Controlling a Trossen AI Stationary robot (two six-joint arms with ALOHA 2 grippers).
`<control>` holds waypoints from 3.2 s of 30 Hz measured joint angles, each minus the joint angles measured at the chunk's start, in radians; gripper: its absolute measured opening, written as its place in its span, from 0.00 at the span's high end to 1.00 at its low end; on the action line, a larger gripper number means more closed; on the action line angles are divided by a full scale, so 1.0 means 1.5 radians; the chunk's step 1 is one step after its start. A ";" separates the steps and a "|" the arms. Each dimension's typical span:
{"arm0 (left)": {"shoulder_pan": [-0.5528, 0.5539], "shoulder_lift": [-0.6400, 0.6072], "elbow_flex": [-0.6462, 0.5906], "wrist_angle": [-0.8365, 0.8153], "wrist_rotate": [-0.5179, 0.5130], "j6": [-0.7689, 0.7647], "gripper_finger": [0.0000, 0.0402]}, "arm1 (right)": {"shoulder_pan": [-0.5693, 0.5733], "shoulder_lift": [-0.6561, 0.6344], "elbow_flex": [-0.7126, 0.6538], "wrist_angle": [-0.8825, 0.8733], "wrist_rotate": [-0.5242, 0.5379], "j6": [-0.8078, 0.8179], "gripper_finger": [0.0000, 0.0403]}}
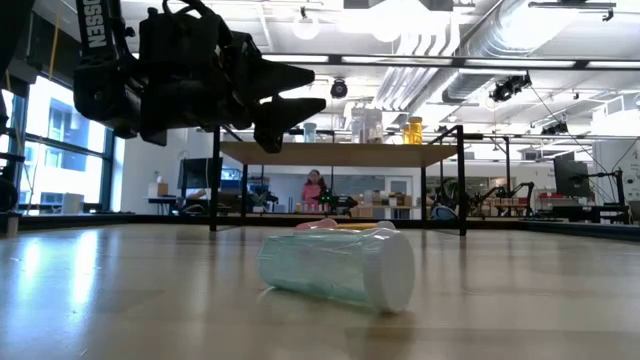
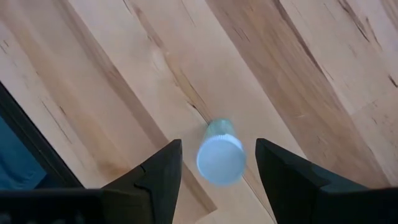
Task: Pick and place medicine bottles onto shelf by color
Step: Put the right green pill bottle on the shelf aligned with the other green pill bottle
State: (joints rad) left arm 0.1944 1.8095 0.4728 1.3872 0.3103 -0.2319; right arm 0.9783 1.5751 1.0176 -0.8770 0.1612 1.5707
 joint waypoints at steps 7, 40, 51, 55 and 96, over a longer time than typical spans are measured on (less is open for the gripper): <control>0.000 0.000 0.000 -0.002 0.000 0.000 0.42 | 0.000 0.016 0.000 0.003 -0.005 0.000 0.52; 0.002 0.000 0.000 -0.068 0.003 0.000 0.42 | -0.153 0.017 0.082 0.010 0.051 -0.351 0.74; 0.002 0.000 0.000 -0.112 0.003 0.043 0.42 | -0.367 0.017 0.210 0.010 0.084 -0.698 0.74; 0.002 0.000 0.000 -0.112 0.003 0.052 0.42 | -0.436 0.017 0.257 0.010 0.076 -0.778 0.74; 0.002 0.000 0.000 -0.130 0.003 0.053 0.42 | -0.637 0.081 0.521 -0.033 -0.105 -0.861 0.74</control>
State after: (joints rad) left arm 0.1970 1.8095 0.4728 1.1927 0.3145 -0.1528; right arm 0.0223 1.6964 1.7992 -0.9264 0.0035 0.2790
